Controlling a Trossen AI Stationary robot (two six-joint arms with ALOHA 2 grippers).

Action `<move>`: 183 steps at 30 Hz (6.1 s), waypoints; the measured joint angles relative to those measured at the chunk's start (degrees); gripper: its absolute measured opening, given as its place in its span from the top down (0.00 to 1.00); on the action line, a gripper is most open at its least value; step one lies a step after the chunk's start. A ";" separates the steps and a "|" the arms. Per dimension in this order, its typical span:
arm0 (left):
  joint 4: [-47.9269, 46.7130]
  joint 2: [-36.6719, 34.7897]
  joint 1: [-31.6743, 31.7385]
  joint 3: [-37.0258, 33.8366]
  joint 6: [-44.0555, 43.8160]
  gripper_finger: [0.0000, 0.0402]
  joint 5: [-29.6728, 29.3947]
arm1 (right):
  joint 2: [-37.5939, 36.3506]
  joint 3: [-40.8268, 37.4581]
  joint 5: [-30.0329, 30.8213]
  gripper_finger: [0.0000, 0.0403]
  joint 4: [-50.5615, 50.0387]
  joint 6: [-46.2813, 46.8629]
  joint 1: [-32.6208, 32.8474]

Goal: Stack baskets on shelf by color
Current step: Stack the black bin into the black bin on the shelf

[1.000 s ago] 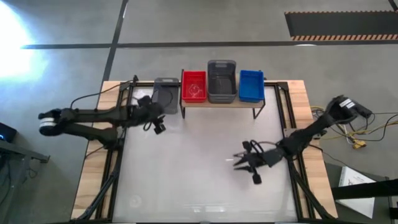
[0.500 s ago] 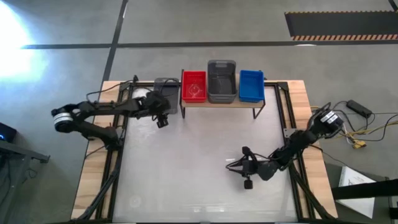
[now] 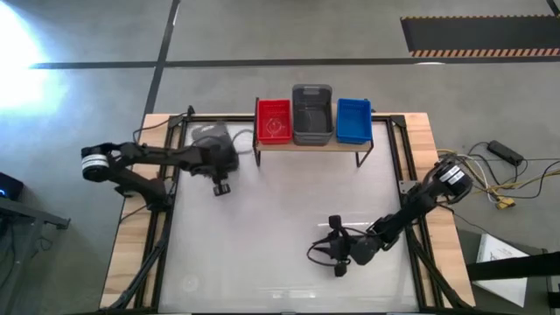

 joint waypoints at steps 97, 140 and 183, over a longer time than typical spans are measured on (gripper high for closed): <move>1.02 29.78 -4.57 71.85 13.36 0.82 10.05 | -8.77 0.07 5.60 0.87 -25.90 20.57 8.86; -9.75 31.01 -5.60 80.59 14.46 1.00 10.33 | -8.79 0.07 10.11 0.87 -25.91 20.33 8.84; -11.45 31.99 -12.11 84.25 23.01 0.86 -16.61 | -8.79 0.07 10.03 0.87 -26.16 20.55 8.86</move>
